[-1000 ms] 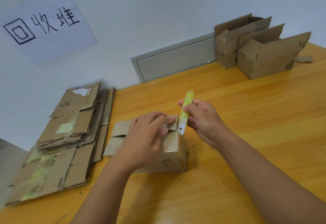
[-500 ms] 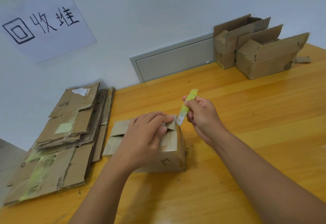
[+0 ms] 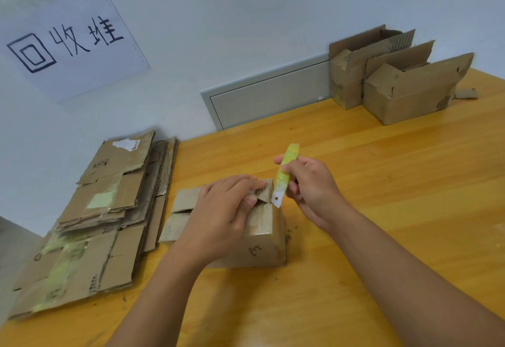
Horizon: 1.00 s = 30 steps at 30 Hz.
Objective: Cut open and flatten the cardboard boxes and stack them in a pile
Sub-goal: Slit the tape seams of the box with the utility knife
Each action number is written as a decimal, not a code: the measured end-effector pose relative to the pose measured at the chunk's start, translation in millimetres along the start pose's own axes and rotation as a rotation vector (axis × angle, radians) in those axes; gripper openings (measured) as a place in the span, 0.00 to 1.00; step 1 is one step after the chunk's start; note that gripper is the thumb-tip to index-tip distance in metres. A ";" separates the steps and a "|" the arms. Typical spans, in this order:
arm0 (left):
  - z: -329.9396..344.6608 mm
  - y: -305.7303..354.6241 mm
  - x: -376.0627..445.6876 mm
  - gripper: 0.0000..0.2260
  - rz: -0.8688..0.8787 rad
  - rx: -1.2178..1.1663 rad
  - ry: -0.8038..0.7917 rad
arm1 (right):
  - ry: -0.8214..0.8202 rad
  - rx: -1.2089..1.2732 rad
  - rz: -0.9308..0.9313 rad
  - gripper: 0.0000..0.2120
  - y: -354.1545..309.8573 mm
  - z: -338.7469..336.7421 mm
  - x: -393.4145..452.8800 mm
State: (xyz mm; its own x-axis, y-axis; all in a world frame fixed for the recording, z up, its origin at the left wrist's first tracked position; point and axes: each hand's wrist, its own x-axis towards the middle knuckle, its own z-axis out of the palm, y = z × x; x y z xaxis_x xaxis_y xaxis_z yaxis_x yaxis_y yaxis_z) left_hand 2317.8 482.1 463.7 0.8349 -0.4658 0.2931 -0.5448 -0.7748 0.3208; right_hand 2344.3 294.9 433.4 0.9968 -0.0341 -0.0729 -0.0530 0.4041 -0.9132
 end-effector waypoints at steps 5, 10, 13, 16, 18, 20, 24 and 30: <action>0.3 -0.8 0.1 0.20 0.004 -0.001 0.002 | -0.027 -0.033 0.011 0.10 -1.3 1.3 -1.4; 0.6 -1.3 0.4 0.19 0.008 -0.005 0.001 | -0.038 -0.001 0.025 0.10 -1.4 0.3 -0.8; 0.7 -1.5 1.1 0.19 0.006 -0.004 -0.004 | -0.035 0.016 0.029 0.11 -0.6 -0.1 -0.6; 0.6 -1.4 1.3 0.19 0.008 0.001 -0.004 | -0.051 0.033 0.036 0.10 0.1 2.0 -1.3; 0.2 -0.9 1.0 0.18 0.010 0.002 0.001 | -0.054 0.028 0.033 0.10 0.2 2.5 -1.4; 0.0 -0.6 0.5 0.16 0.005 -0.002 0.003 | -0.053 0.024 0.026 0.10 0.2 1.5 -0.9; -0.3 -0.4 0.8 0.17 0.011 0.003 0.002 | -0.056 0.032 0.024 0.10 1.4 1.4 -0.5; -0.3 0.6 0.0 0.16 0.007 -0.006 0.013 | -0.046 0.005 0.017 0.11 0.6 0.1 -1.2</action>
State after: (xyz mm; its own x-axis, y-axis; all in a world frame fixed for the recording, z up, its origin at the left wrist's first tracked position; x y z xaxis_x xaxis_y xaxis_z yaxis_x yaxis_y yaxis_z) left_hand 2317.4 481.8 464.1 0.8300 -0.4659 0.3066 -0.5513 -0.7689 0.3238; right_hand 2343.1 295.3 433.0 0.9975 0.0147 -0.0696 -0.0695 0.4092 -0.9098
